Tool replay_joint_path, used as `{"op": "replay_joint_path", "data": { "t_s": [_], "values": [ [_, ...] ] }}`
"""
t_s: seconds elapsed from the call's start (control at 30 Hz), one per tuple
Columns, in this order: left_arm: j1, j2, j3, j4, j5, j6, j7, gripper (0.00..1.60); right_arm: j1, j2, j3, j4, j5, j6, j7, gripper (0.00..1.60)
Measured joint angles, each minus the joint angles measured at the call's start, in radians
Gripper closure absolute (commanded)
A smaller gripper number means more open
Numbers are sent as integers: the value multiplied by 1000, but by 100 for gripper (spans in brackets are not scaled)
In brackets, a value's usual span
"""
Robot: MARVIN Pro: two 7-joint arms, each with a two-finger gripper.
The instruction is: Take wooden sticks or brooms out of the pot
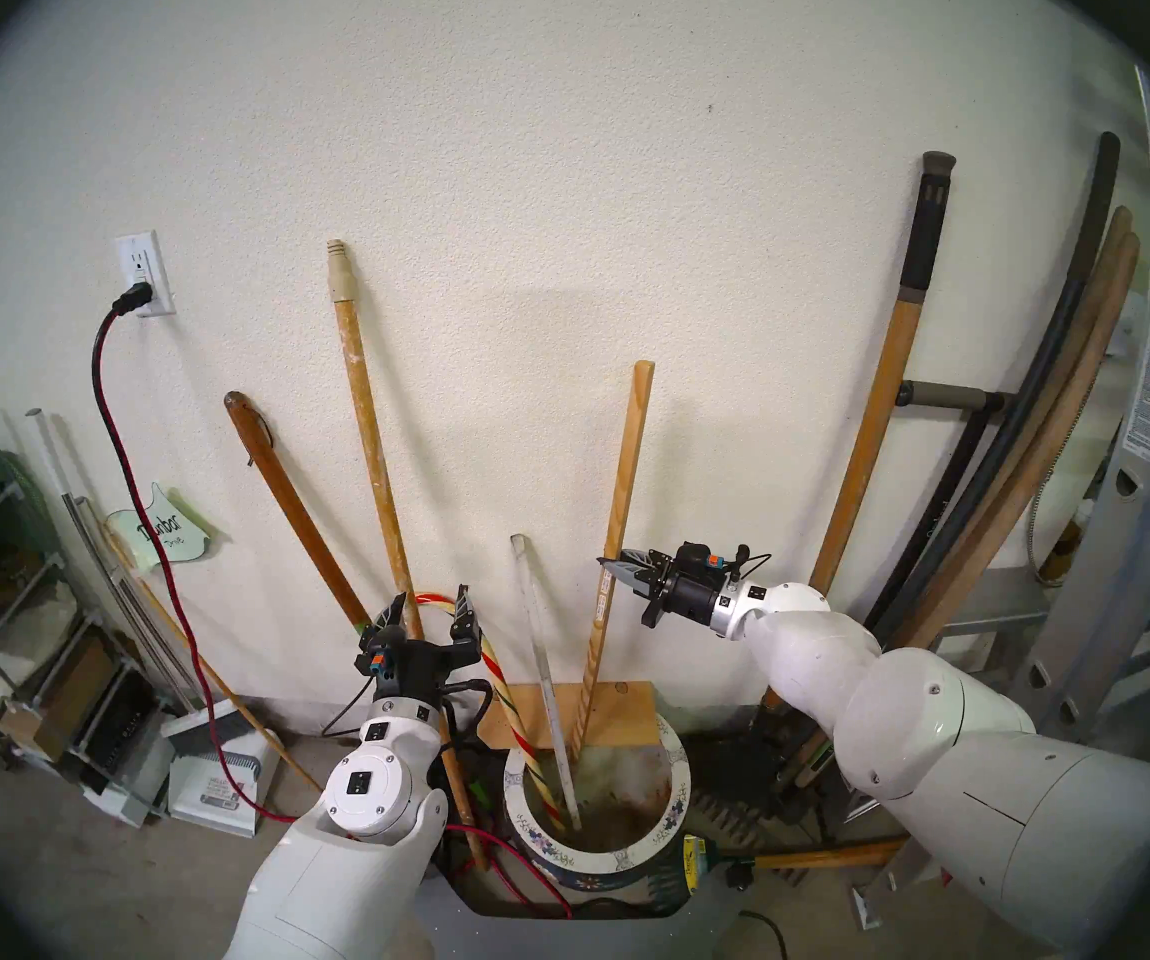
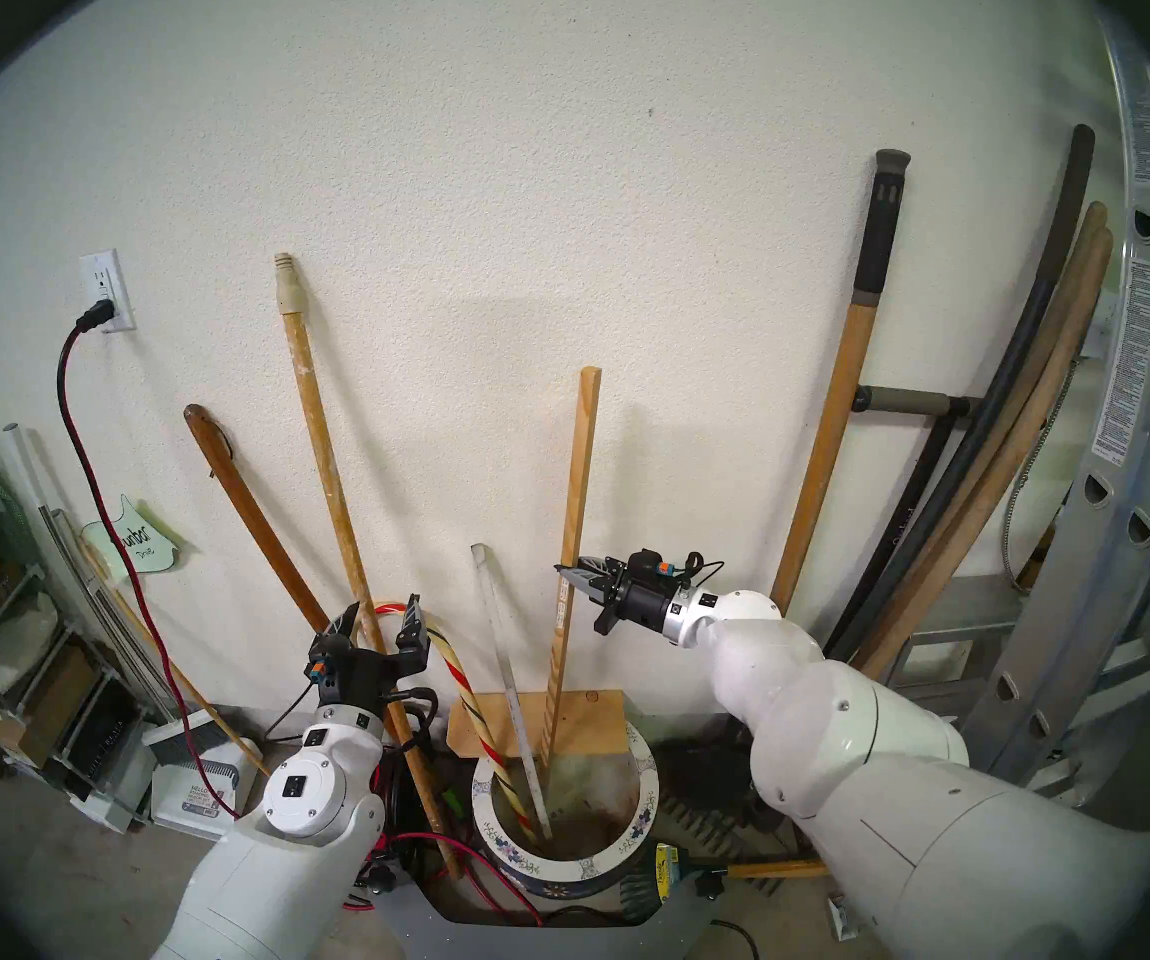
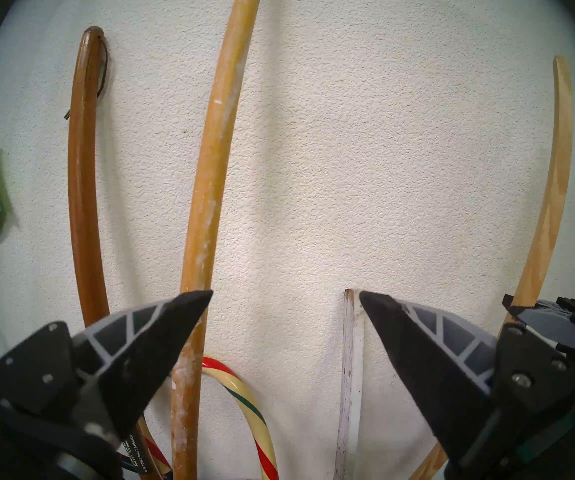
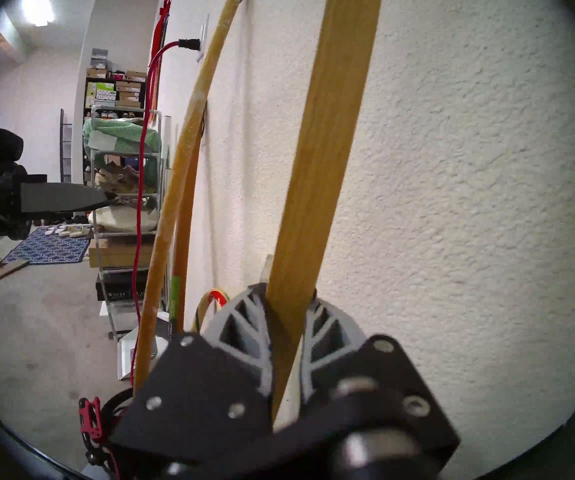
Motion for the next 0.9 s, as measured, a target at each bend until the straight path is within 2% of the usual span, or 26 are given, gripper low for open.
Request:
{"op": "replay_joint_path", "data": {
  "t_s": [0.53,0.9],
  "values": [
    [0,-2,0,0,3,0,1,0,20,12,1,-39,3,-8,-7,160],
    [0,-3,-1,0,6,0,3,0,61,2,-15,-91,5,-29,-29,160]
  ]
}}
